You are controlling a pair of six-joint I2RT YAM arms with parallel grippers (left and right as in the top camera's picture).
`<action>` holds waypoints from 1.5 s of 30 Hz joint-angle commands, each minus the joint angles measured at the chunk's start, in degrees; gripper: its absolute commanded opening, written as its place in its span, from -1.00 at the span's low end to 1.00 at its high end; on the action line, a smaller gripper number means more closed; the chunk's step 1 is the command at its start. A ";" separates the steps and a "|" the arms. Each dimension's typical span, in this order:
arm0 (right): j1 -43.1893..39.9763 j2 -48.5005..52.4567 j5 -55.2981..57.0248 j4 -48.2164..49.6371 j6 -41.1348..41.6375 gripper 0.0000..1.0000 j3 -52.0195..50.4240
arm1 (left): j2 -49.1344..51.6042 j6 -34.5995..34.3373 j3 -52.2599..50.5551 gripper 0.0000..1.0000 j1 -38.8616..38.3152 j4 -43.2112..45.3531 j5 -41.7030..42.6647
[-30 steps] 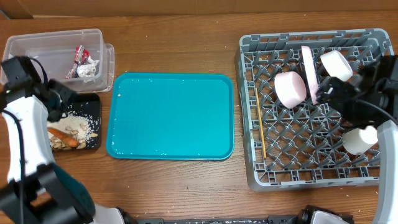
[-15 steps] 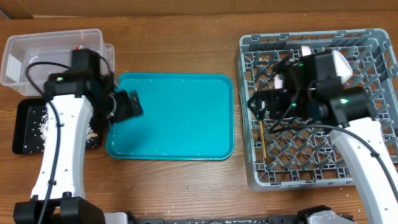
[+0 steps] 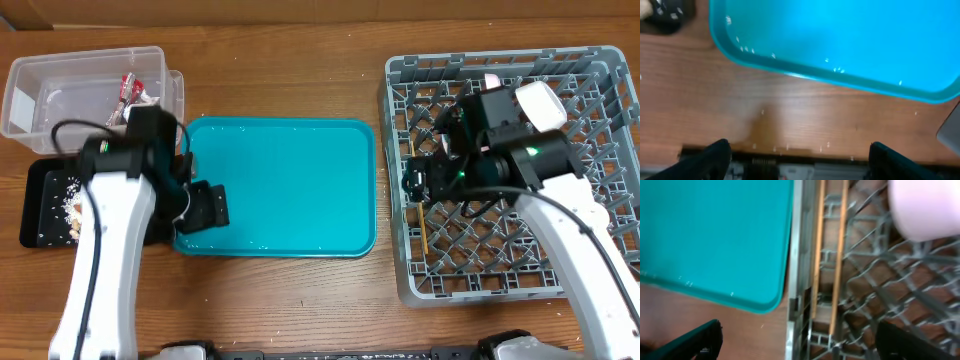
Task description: Sort waste into correct bins and load items into the dishwasher
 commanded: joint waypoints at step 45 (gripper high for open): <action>-3.50 -44.70 13.00 12.59 1.16 1.00 -29.59 | -47.69 -4.31 -19.52 1.00 -0.13 19.78 -1.75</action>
